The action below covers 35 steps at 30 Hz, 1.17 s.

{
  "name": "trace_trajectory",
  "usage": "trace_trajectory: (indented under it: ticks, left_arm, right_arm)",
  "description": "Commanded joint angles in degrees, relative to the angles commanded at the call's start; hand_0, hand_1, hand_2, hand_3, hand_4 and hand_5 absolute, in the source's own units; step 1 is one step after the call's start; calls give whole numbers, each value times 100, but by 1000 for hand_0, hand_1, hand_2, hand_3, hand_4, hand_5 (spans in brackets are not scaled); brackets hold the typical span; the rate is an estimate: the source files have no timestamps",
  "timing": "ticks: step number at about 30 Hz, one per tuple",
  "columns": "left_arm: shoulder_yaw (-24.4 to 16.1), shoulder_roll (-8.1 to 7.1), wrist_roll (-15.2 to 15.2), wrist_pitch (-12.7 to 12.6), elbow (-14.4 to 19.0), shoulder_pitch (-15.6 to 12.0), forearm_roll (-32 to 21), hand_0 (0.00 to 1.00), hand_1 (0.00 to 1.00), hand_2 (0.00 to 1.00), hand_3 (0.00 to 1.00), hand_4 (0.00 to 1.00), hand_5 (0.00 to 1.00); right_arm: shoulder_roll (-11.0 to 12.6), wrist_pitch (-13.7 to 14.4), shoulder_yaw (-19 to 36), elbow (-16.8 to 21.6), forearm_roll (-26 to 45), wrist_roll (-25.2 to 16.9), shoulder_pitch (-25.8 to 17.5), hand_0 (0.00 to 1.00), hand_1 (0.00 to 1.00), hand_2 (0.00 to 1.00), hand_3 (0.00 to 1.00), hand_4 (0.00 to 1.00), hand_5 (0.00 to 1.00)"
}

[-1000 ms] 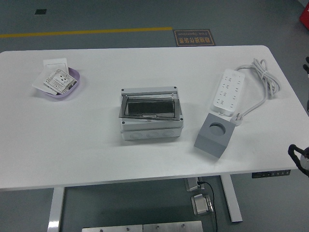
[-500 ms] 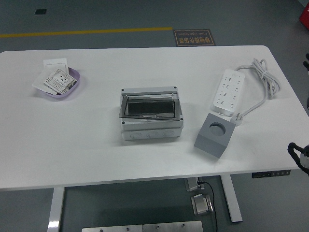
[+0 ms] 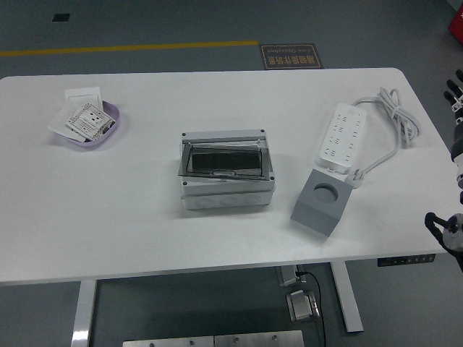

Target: Pick up the cylinder from the cube,place it in the box,flap close box

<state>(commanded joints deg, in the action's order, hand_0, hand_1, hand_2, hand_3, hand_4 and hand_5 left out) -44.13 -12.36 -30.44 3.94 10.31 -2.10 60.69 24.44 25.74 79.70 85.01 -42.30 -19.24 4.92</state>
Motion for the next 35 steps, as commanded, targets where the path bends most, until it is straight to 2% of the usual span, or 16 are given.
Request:
trace_trajectory:
  ticks: [18, 25, 35]
  left_arm:
    - [80, 59, 29, 2, 0, -71, -114, 675, 706, 638, 640, 707, 193]
    - [-33, 48, 24, -6, 0, -96, -37, 675, 706, 638, 641, 708, 195]
    - [70, 4, 52, -20, 0, -53, -189, 675, 706, 639, 641, 708, 197]
  right_arm:
    - [-21, 241, 83, 154, -290, -38, -106, 891, 860, 889, 895, 998, 763]
    - [-20, 390, 126, 279, -694, 57, -147, 889, 858, 890, 894, 998, 771]
    - [-39, 447, 285, 305, -750, 55, -222, 889, 858, 887, 893, 998, 771]
